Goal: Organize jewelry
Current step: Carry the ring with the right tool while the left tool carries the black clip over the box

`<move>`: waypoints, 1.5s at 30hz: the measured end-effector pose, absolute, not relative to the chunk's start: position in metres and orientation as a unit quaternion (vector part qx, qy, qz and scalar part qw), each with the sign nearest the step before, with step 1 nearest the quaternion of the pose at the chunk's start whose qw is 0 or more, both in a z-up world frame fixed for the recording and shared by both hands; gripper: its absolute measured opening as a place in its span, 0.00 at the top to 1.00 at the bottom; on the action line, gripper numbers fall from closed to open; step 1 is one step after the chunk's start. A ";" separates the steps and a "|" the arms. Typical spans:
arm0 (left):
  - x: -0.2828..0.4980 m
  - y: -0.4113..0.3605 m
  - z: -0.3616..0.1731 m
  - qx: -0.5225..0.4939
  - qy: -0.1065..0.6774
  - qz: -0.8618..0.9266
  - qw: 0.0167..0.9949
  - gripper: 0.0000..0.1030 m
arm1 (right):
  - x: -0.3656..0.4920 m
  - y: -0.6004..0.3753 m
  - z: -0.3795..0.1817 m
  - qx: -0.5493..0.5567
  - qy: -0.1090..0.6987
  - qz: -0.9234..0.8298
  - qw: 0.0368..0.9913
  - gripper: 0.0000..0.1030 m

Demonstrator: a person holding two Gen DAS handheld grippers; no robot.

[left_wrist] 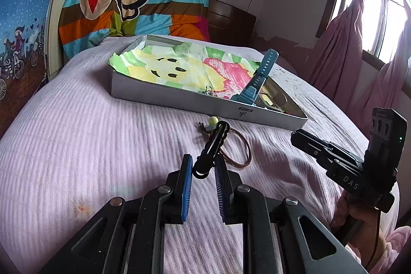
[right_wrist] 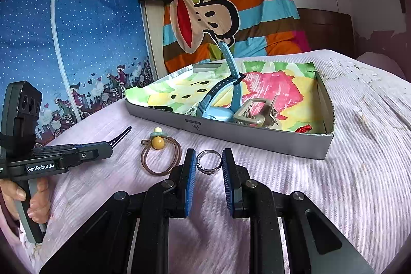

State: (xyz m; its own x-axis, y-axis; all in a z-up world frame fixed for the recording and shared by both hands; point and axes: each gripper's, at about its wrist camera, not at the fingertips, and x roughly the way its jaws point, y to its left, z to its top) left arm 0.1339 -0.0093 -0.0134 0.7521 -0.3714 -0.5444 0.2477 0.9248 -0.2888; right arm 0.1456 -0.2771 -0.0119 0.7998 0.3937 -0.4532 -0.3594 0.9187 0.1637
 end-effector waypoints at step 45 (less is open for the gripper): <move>0.252 -0.021 0.042 -0.134 0.268 -0.135 0.944 0.84 | 0.240 -0.312 0.083 0.034 0.210 0.169 0.962 0.82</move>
